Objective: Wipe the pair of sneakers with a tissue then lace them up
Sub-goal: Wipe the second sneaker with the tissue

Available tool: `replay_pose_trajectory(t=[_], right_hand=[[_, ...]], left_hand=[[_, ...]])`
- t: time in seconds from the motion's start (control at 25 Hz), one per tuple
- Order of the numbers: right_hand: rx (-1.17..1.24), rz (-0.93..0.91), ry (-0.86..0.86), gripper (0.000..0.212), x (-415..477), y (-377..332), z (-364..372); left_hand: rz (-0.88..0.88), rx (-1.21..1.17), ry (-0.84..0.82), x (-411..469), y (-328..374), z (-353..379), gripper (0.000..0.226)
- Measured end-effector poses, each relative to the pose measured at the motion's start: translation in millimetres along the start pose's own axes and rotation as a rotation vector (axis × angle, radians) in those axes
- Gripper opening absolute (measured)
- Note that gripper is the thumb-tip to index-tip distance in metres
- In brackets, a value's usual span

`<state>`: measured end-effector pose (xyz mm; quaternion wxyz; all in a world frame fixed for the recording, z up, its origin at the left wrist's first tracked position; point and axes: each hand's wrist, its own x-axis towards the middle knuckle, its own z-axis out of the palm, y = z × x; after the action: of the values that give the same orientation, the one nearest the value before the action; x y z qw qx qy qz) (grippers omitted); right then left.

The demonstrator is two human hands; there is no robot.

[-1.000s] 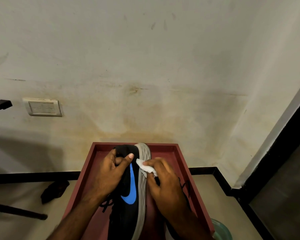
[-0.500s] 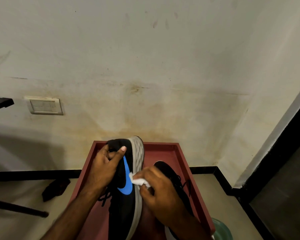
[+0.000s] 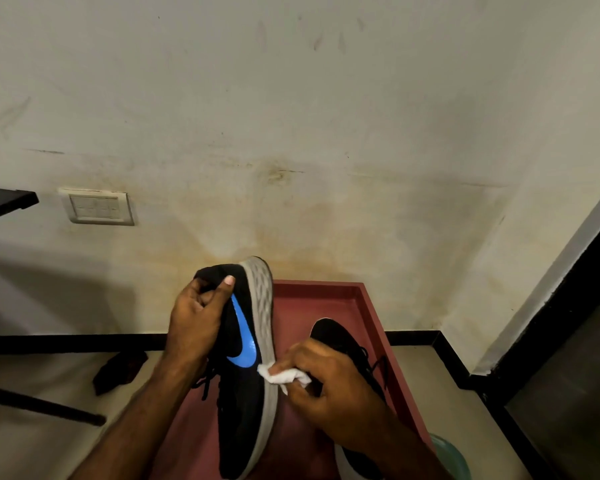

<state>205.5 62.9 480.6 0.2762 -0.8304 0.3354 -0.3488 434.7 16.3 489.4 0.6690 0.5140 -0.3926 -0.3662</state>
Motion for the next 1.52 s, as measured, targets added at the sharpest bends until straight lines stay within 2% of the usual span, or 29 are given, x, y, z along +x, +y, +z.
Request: replay_pose_trajectory(t=[0.08,0.2,0.28,0.36,0.52,0.6,0.72,0.76,0.92,0.96,1.08,1.16,1.24,1.4,1.44,1.52], right_hand=[[-0.02,-0.004,0.01,0.02,0.2,-3.3,-2.2],[-0.074,-0.029,0.221,0.025,7.5,-9.3,6.3],[-0.089,-0.059,0.296,0.028,13.8,-11.6,12.4],[-0.082,-0.09,0.211,0.031,14.8,-10.5,13.6],[-0.205,-0.123,-0.175,0.032,0.9,-5.4,7.5],[-0.203,-0.1,-0.147,0.031,-0.1,-4.8,5.8],[-0.198,-0.037,0.065,0.033,5.1,-7.5,3.2],[-0.198,-0.034,0.058,0.033,5.6,-8.6,3.0],[-0.2,-0.032,-0.215,0.029,-0.4,-4.4,-5.4],[-0.184,-0.017,-0.211,0.028,-0.8,-2.3,-7.0],[-0.169,0.045,0.0,0.027,2.4,-0.2,-3.1],[-0.144,0.086,0.052,0.024,2.8,2.2,4.6],[-0.137,0.098,-0.056,0.019,-0.3,6.4,5.9],[-0.159,0.071,-0.38,0.016,-9.2,10.7,-5.7],[-0.151,0.06,-0.387,0.016,-10.0,9.9,-6.4],[-0.139,0.069,-0.233,0.013,-11.0,10.1,-2.6]], left_hand=[[-0.008,0.004,0.028,2.3,-1.5,-3.5,0.027],[0.02,0.046,-0.018,-6.6,-3.7,5.6,0.023],[0.05,0.058,-0.082,-13.7,-5.7,14.7,0.017],[0.058,0.064,-0.088,-14.1,-6.4,17.6,0.016],[-0.002,0.039,0.056,1.7,-7.4,2.7,0.03],[-0.036,-0.003,0.113,8.3,-8.7,-4.0,0.034],[-0.103,-0.059,0.157,9.5,-9.7,-0.5,0.034],[-0.121,-0.063,0.185,9.7,-10.1,0.6,0.033],[-0.205,0.04,0.328,22.7,-19.8,-12.5,0.036],[-0.226,0.072,0.338,24.7,-21.0,-15.3,0.038],[-0.279,0.135,0.286,23.9,-23.7,-15.9,0.04],[-0.304,0.179,0.232,20.1,-25.4,-11.6,0.038],[-0.322,0.198,0.215,18.7,-28.8,-9.7,0.035],[-0.352,0.206,0.264,24.0,-32.5,-19.0,0.035],[-0.36,0.201,0.28,25.2,-31.9,-20.9,0.035],[-0.367,0.191,0.281,27.0,-30.9,-22.6,0.035]])
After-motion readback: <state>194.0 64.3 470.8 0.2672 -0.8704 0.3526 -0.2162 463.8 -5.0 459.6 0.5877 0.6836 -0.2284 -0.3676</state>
